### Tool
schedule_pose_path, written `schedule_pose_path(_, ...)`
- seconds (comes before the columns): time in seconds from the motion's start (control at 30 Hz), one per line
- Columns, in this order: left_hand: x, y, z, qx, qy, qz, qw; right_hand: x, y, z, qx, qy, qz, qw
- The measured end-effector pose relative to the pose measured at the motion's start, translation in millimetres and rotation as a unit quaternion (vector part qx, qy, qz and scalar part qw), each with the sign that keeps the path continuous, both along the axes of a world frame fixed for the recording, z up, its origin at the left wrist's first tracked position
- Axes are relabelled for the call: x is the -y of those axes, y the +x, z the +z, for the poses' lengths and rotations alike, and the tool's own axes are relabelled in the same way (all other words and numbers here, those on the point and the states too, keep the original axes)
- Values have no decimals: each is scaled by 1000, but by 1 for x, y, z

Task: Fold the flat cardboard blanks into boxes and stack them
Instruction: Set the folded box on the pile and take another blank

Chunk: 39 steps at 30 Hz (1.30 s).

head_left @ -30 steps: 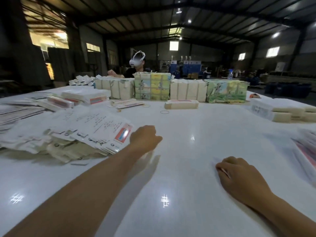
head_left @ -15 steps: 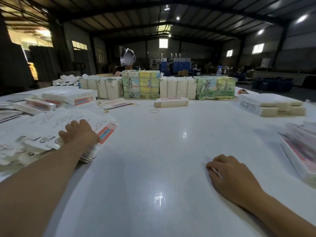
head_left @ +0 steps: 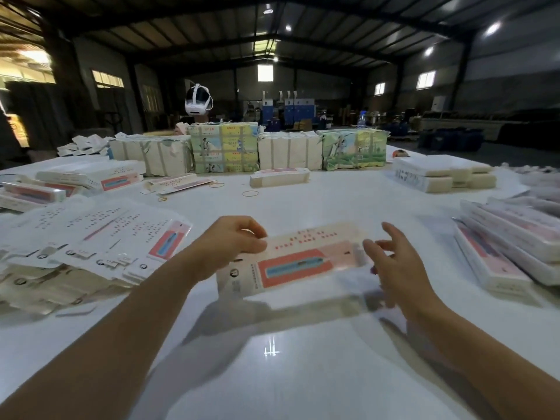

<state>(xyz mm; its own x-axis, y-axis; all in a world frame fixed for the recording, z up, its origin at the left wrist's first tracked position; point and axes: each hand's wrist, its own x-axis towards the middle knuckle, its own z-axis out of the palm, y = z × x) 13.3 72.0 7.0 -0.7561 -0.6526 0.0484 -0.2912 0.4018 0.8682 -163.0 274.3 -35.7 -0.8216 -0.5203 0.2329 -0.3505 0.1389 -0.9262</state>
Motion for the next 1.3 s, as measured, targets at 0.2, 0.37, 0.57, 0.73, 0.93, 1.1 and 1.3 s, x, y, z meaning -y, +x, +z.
schedule_pose_path(0.2, -25, -2, -16, 90, 7, -80, 993, -10, -6, 0, 223, -72, 72, 970)
schedule_pose_path(0.37, -35, 1, -26, 151, -99, -64, 982, -5, -3, -6, 194, -77, 80, 975)
schedule_pose_path(0.57, -74, -14, -37, 162, -391, -93, 901, -4, 0, -14, 136, -79, 93, 983)
schedule_pose_path(0.73, -90, -25, -52, 117, -484, -61, 865, -6, 3, -13, 143, -111, 126, 975)
schedule_pose_path(0.93, -88, -21, -47, 24, -473, 54, 879, -13, 17, -10, -161, -47, 73, 983)
schedule_pose_path(1.1, -88, -19, -43, -20, -448, 82, 890, -13, 27, -13, -232, -23, 115, 966)
schedule_pose_path(1.3, -94, -18, -39, -65, -459, 95, 881, -14, 27, -8, -24, -81, 175, 981)
